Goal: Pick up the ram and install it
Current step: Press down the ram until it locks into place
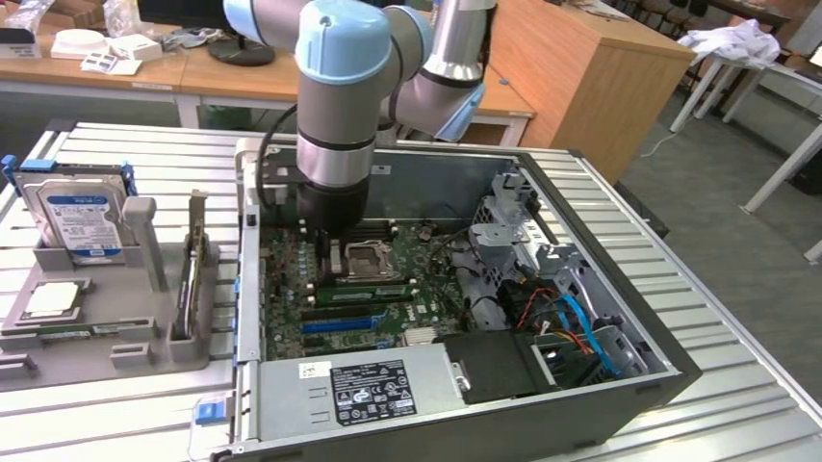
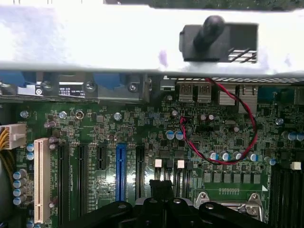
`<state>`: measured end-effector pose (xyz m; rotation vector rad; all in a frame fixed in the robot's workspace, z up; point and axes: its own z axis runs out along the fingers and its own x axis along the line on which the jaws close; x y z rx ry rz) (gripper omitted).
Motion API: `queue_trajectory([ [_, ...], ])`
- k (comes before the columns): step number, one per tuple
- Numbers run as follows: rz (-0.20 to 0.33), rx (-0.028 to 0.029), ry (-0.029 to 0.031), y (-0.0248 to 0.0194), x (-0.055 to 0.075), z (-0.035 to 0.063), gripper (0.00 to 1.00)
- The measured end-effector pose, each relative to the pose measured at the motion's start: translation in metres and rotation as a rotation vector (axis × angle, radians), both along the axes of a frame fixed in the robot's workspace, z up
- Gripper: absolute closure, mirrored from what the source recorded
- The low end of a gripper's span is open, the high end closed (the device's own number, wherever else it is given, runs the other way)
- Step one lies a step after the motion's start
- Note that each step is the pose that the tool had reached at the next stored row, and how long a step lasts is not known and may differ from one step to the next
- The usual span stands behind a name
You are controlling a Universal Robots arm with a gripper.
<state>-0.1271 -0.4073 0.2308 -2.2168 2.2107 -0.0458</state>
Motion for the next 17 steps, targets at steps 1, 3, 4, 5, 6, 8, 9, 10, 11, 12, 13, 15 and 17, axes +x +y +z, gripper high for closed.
queue_trajectory([
  [1, 0.0, 0.0, -0.0006, 0.0, 0.0, -0.0018, 0.89],
  [3, 0.0, -0.0004, -0.0014, -0.0001, 0.0, -0.0051, 0.89],
  [4, 0.0, -0.0004, -0.0016, -0.0001, 0.0, -0.0055, 0.89],
  [5, 0.0, -0.0004, -0.0016, -0.0001, 0.0, -0.0055, 0.89],
  [6, 0.0, -0.0003, -0.0017, -0.0001, 0.0, -0.0055, 0.89],
  [8, 0.0, 0.0, -0.0019, 0.0, 0.0, -0.0059, 0.89],
  [9, 0.0, 0.0, -0.0022, 0.0, 0.0, -0.0066, 0.89],
  [10, 0.0, -0.0001, -0.0025, -0.0001, 0.0, -0.0075, 0.89],
  [11, 0.0, 0.0, -0.0029, -0.0001, 0.0, -0.0082, 0.89],
  [12, 0.0, -0.0001, -0.0028, -0.0001, 0.0, -0.0082, 0.89],
  [13, 0.0, -0.0001, -0.0028, -0.0001, 0.0, -0.0082, 0.89],
  [15, 0.0, 0.0004, -0.0032, 0.0, 0.0, -0.0031, 0.89],
  [17, 0.0, 0.0001, -0.0029, -0.0001, 0.0, 0.0049, 0.89],
])
